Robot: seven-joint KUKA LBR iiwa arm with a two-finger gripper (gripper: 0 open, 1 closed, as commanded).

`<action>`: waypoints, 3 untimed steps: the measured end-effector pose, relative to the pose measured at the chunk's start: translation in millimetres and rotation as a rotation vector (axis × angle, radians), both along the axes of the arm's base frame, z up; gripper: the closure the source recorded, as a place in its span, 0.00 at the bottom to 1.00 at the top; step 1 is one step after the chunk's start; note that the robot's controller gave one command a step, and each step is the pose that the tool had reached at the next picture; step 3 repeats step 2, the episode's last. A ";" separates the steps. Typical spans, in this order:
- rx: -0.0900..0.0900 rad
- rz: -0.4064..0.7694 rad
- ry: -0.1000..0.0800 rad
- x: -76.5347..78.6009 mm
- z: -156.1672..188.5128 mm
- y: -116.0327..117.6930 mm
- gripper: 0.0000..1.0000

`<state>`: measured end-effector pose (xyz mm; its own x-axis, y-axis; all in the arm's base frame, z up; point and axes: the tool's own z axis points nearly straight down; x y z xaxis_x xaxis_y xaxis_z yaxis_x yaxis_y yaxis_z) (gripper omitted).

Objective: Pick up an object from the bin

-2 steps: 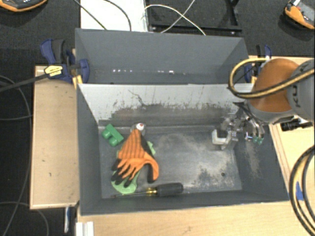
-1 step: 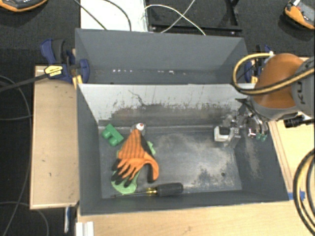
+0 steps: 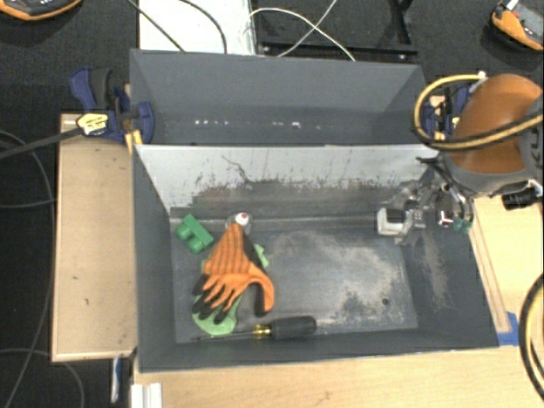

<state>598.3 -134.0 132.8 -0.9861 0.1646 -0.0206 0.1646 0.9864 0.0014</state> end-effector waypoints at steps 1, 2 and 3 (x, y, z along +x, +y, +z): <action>-0.001 0.001 0.000 -0.2 -4.8 0.1 1.00; -0.002 0.003 -0.008 2.1 65.5 -0.2 1.00; -0.002 0.003 -0.008 2.1 65.5 -0.2 1.00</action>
Offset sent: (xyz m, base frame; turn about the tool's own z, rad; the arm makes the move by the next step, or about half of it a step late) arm 0.0000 0.0001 0.0622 0.0000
